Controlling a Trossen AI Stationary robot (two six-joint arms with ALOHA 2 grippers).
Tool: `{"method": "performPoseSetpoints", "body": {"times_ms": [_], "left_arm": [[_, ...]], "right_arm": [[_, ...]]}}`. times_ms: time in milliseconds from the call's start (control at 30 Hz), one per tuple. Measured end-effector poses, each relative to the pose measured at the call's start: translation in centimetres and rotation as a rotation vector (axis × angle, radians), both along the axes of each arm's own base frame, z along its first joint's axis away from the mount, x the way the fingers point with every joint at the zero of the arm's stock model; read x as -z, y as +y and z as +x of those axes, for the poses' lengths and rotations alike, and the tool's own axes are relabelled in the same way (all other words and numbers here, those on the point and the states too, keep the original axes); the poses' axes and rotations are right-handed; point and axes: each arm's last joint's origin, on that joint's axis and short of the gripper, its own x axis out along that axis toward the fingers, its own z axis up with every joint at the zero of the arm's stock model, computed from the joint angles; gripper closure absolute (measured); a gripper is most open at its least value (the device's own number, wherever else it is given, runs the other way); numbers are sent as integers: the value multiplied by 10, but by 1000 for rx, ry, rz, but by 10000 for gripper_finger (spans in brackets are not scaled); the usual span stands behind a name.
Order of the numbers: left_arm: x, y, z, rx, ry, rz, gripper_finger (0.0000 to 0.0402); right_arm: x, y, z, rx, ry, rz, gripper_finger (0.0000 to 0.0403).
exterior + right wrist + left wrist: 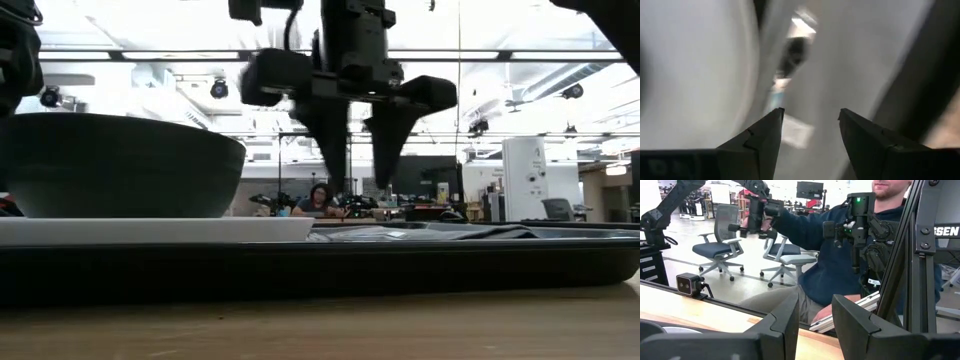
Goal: Set up tray
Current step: Put the blue fork to the right of the blue fork on the black table tray
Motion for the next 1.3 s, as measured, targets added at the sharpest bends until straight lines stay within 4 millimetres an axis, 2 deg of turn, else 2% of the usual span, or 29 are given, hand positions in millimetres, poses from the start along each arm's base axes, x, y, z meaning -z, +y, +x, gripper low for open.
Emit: {"method": "performPoseSetpoints", "body": {"times_ms": [200, 400, 633, 767, 967, 1067, 1300], "left_arm": [[0, 0, 0, 0, 0, 0, 304], [0, 0, 0, 0, 0, 0, 304], [0, 0, 0, 0, 0, 0, 304], [0, 0, 0, 0, 0, 0, 304], [0, 0, 0, 0, 0, 0, 304], [0, 0, 0, 0, 0, 0, 304], [0, 0, 0, 0, 1, 0, 304]], "right_arm": [[-14, -17, -19, -22, 157, -132, 220], [-38, -37, -35, -92, 123, -232, 218], [-60, -61, -74, -111, 138, -304, 219], [-57, -73, -103, -101, 151, -318, 220], [-41, -94, -146, -136, 113, -267, 222], [-42, -103, -167, -142, 89, -261, 225], [-38, -118, -201, -203, -70, -158, 225]]}}
